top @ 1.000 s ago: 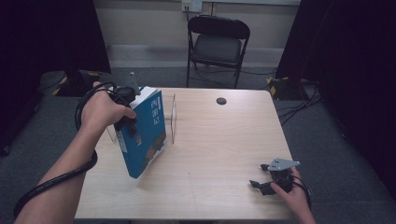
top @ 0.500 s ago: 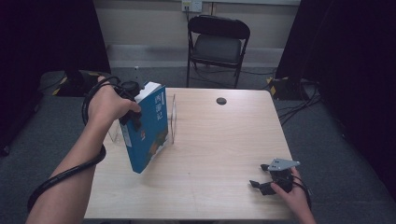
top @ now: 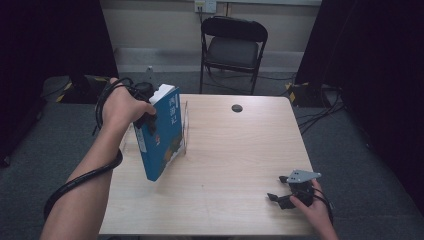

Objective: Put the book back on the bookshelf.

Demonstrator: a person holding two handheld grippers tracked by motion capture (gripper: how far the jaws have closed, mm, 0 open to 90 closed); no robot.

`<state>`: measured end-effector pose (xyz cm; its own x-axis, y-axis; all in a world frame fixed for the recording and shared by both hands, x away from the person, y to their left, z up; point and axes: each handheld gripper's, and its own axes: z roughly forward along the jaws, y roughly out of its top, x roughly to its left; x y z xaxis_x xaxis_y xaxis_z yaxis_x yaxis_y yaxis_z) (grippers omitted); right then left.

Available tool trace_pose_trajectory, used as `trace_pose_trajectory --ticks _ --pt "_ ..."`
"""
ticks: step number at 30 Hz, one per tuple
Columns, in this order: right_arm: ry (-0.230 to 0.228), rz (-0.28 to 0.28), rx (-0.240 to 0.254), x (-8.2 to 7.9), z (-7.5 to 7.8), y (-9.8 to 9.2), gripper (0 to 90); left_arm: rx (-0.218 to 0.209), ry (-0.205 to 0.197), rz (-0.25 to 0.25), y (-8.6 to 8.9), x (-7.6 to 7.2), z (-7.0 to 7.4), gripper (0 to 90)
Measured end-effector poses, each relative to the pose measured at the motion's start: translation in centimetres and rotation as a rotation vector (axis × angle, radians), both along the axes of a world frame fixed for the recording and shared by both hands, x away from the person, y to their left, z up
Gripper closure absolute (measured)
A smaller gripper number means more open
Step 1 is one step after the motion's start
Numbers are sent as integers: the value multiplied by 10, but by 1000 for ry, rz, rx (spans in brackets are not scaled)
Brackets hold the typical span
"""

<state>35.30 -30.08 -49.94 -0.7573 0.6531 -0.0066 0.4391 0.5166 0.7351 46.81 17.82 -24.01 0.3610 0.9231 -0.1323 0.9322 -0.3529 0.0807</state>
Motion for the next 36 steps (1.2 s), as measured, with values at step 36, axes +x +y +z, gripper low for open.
trace_pose_trajectory --ticks 36 --pt "0 -1 0 0 0 0 154 -40 -77 106 -4 30 -18 622"
